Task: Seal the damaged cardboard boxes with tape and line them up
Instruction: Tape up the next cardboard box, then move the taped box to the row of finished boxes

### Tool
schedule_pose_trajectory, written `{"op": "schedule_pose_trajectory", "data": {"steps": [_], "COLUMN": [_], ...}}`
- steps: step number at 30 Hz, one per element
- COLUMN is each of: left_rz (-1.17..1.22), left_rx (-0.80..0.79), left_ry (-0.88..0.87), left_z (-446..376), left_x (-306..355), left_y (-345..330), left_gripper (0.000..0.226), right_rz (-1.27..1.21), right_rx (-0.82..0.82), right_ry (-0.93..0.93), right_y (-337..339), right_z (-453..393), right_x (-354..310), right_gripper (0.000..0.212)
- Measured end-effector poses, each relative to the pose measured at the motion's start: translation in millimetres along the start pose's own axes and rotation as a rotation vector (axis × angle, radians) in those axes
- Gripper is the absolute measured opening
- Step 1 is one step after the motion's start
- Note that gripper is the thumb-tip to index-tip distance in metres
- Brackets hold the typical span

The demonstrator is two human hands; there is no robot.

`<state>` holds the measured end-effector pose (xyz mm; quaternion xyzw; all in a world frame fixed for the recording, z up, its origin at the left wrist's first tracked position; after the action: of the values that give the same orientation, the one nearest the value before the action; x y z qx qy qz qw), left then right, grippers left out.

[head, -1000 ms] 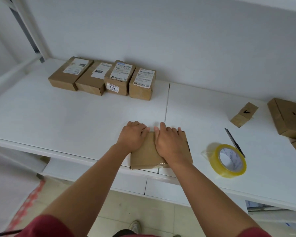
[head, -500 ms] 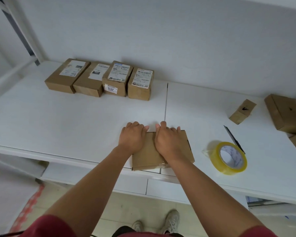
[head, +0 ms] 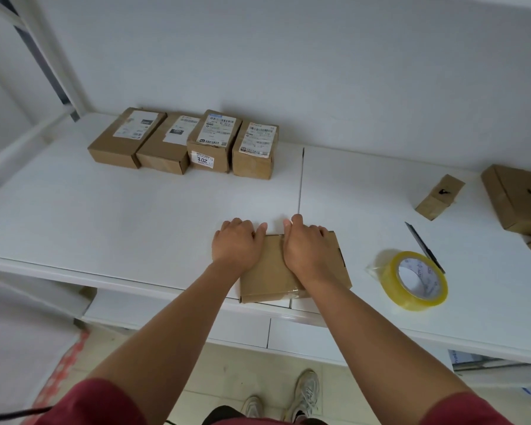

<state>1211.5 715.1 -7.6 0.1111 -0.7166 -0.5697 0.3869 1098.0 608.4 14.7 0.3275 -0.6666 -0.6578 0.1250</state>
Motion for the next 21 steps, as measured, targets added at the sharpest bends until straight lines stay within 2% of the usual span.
{"op": "schedule_pose_trajectory", "data": {"steps": [3,5,7,9,11,14,16,17,19,21], "left_rz": [-0.005,0.064,0.12,0.096,0.123,0.397,0.632,0.697,0.601,0.477], "left_rx": [-0.029,-0.027,-0.054,-0.127,-0.201,-0.187,-0.114,-0.118,-0.206,-0.254], "left_ry": [0.116,0.169,0.225,0.262,0.267,0.285,0.386,0.425,0.417,0.406], "left_z": [3.7,5.8,9.4,13.6,17.4,18.7,16.8,18.3,22.3,34.9], "left_x": [-8.7,-11.3,-13.6,-14.8,-13.3,-12.0,-19.6,-23.3,-28.2,-29.9], "left_y": [2.9,4.9,6.8,7.9,9.9,17.6,26.6,28.6,26.5,19.4], "left_gripper": [0.062,0.061,0.063,0.07,0.073,0.071,0.067,0.064,0.049,0.042], "right_rz": [-0.283,-0.178,-0.011,0.014,-0.088,-0.299,-0.384,-0.375,-0.288,-0.148], "right_rx": [0.065,0.106,-0.048,-0.248,-0.341,-0.249,-0.19,-0.203,-0.308,-0.423], "right_ry": [-0.066,-0.185,-0.328,-0.382,-0.383,-0.376,-0.368,-0.36,-0.369,-0.36], "right_y": [22.0,34.3,29.4,15.5,6.5,15.3,23.5,24.6,17.7,7.1], "right_z": [-5.1,-5.8,-1.9,5.0,6.8,-0.7,-8.1,-11.1,-11.2,-4.8], "right_x": [19.1,47.9,78.1,93.1,92.9,88.9,89.9,90.6,93.0,96.0], "right_gripper": [0.042,0.052,0.065,0.07,0.065,0.048,0.038,0.041,0.062,0.066]}}
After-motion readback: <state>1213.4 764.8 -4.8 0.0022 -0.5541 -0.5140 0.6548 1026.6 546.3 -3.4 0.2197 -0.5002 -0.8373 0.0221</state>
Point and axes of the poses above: each hand's wrist, its own z-axis away from the middle knuckle, its own y-axis out of the back of the hand, x = y × z, the point moved 7 cm from there along -z, towards the middle knuckle, and after that the axes turned 8 degrees about -y, right-handed, at the moved point
